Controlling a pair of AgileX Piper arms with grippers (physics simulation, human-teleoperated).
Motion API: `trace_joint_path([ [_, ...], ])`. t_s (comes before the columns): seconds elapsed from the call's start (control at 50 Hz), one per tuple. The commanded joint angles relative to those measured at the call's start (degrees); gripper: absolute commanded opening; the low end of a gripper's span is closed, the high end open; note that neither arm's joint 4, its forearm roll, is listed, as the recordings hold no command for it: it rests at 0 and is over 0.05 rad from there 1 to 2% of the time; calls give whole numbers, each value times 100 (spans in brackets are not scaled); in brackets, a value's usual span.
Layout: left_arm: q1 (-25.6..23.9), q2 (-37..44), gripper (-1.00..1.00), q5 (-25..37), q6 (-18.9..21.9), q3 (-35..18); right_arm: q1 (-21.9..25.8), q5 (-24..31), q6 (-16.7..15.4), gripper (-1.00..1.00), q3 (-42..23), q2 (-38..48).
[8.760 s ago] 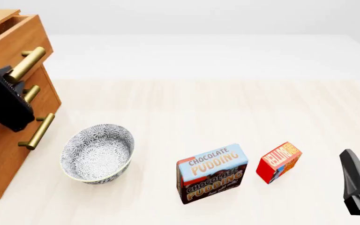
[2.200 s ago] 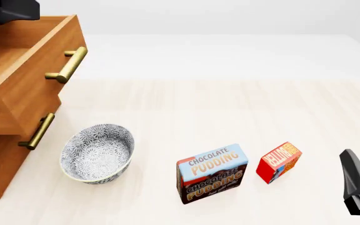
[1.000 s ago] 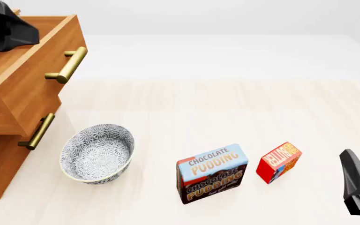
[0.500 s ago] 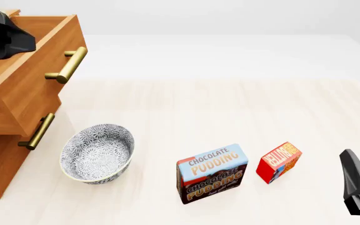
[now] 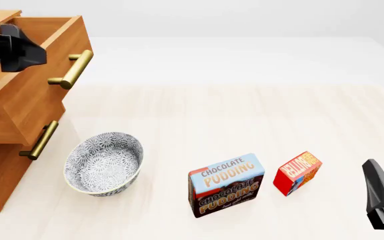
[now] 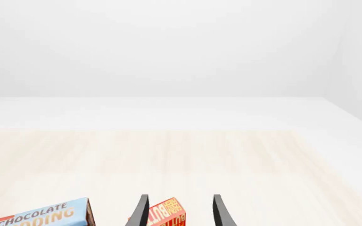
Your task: Put the butter at the back in the top drawer of the cabinet and close it.
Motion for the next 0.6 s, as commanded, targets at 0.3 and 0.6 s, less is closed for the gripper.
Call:
trace_joint_path([
  [0.3, -7, 252, 100, -289, -49, 228, 0, 0, 0, 100, 0, 0],
  [0.6, 4, 277, 100, -339, -59, 274, 0, 0, 0, 100, 0, 0],
])
